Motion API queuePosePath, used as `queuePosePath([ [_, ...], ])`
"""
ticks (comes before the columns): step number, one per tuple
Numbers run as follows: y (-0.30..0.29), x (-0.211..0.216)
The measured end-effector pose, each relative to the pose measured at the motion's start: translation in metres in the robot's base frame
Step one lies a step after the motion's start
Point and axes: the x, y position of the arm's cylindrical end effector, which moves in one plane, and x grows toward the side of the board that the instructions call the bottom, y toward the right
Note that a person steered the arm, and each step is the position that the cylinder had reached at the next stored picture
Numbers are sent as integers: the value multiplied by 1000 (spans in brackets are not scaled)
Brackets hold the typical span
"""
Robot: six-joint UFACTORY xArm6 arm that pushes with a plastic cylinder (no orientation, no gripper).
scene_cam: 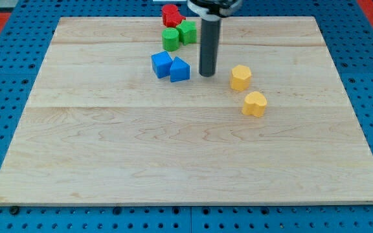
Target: Slide red star closer to the blue cube
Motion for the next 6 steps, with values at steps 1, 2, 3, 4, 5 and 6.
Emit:
queuePosePath([
  [1,46,-15],
  [2,79,44],
  [3,68,78],
  [4,43,34],
  [5,32,-40],
  [6,62,-73],
])
